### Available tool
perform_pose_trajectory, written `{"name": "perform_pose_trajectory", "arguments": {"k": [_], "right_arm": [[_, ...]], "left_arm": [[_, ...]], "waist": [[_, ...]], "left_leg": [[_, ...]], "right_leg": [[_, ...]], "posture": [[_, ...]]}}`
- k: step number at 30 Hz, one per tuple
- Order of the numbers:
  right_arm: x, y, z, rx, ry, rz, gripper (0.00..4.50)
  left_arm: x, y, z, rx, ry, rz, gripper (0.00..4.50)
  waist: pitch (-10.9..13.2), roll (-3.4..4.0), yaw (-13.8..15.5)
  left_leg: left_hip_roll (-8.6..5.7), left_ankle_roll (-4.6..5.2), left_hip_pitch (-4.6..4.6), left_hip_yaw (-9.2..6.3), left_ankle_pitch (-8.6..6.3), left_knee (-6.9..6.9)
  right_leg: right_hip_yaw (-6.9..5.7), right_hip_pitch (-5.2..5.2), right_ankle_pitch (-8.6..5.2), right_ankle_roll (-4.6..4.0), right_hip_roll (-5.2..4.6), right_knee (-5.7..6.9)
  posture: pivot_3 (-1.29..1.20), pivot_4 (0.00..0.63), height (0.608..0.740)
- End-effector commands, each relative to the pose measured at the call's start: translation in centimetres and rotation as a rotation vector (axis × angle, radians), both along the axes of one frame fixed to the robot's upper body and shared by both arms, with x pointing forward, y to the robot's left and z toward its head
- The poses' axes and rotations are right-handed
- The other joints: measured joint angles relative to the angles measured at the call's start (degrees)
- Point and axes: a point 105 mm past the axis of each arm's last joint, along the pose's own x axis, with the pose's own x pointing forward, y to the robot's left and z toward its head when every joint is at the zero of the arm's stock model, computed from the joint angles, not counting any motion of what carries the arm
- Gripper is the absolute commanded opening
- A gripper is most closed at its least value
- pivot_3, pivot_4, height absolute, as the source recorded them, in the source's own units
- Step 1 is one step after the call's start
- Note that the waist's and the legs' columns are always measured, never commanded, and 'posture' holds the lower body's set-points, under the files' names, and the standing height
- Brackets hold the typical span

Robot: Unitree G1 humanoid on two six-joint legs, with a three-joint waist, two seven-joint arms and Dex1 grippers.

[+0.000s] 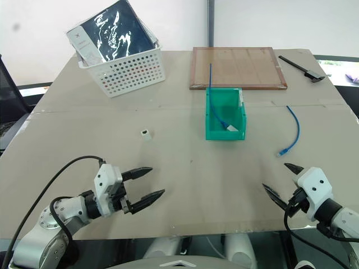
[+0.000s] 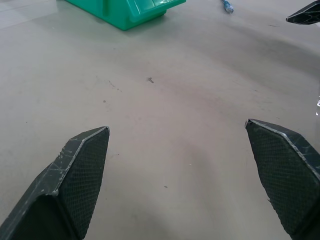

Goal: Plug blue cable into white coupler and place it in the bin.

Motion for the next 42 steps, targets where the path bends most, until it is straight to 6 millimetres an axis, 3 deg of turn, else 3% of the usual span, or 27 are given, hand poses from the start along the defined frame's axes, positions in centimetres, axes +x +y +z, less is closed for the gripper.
{"name": "perform_pose_trajectory", "arguments": {"k": [1,6,15,17,20,28,32,38,42], "right_arm": [[0.7,-0.1,1.7,-0.040,-0.065,0.013,4.50],[2.1,-0.9,2.7,-0.186,-0.056,0.099,4.50],[6.0,-4.9,3.1,-0.556,0.108,0.317,4.50],[7.6,-5.5,3.3,-0.623,0.130,0.356,3.97],[9.5,-6.1,2.8,-0.752,0.134,0.426,2.72],[13.2,-5.0,2.1,-0.891,0.135,0.587,2.72],[14.1,-4.2,1.4,-0.900,0.188,0.644,2.72],[13.9,-3.5,0.5,-0.878,0.276,0.734,0.09],[13.2,-2.5,1.0,-0.822,0.287,0.771,0.04]], "left_arm": [[0.0,-0.4,1.3,-0.016,-0.030,-0.035,4.46],[0.1,-1.9,2.6,-0.026,-0.037,-0.134,4.46],[-1.1,-4.5,3.8,0.028,-0.118,-0.344,4.46],[-1.2,-4.9,3.9,0.026,-0.125,-0.359,4.50],[-1.1,-5.1,3.9,0.025,-0.133,-0.362,4.50],[-1.0,-4.8,3.8,0.026,-0.148,-0.357,4.50],[-1.1,-4.7,3.6,0.024,-0.153,-0.346,4.50],[-1.2,-4.5,3.2,0.023,-0.153,-0.332,4.50],[-1.1,-4.1,2.8,0.019,-0.148,-0.307,4.50]], "waist": [[0.00,0.00,0.00],[0.01,0.00,-0.06],[0.12,-0.01,-0.26],[0.29,0.04,-0.80],[0.42,0.02,-1.04],[0.59,0.02,-1.57],[0.61,0.02,-1.58],[0.57,-0.05,-1.83],[0.57,-0.04,-1.74]], "left_leg": [[0.00,0.00,0.00,0.00,0.00,0.00],[-0.01,0.01,0.10,0.02,0.01,0.05],[0.01,0.11,0.56,0.40,-0.06,-0.09],[0.10,0.10,0.65,0.48,-0.07,-0.12],[0.10,0.10,0.69,0.59,-0.06,-0.11],[0.08,0.11,0.67,0.55,-0.07,-0.13],[0.08,0.14,0.69,0.46,-0.09,-0.13],[0.09,0.14,0.78,0.44,-0.09,-0.13],[0.10,0.15,0.81,0.42,-0.09,-0.13]], "right_leg": [[0.00,0.00,0.00,0.00,0.00,0.00],[-0.01,0.12,0.01,0.01,0.03,0.00],[0.10,0.50,-0.04,-0.05,0.03,-0.11],[0.10,0.54,-0.06,-0.10,0.08,-0.13],[0.07,0.61,-0.06,-0.11,0.04,-0.14],[0.15,0.58,0.10,-0.32,0.01,-0.24],[0.17,0.58,0.11,-0.32,0.02,-0.24],[0.21,0.63,0.12,-0.33,0.04,-0.21],[0.22,0.63,0.11,-0.34,0.05,-0.17]], "posture": [[0.00,0.150,0.740],[0.00,0.150,0.740],[0.00,0.150,0.740],[0.00,0.150,0.740],[0.00,0.150,0.740],[0.00,0.150,0.740],[0.00,0.150,0.740],[0.00,0.150,0.740],[0.00,0.150,0.740]]}}
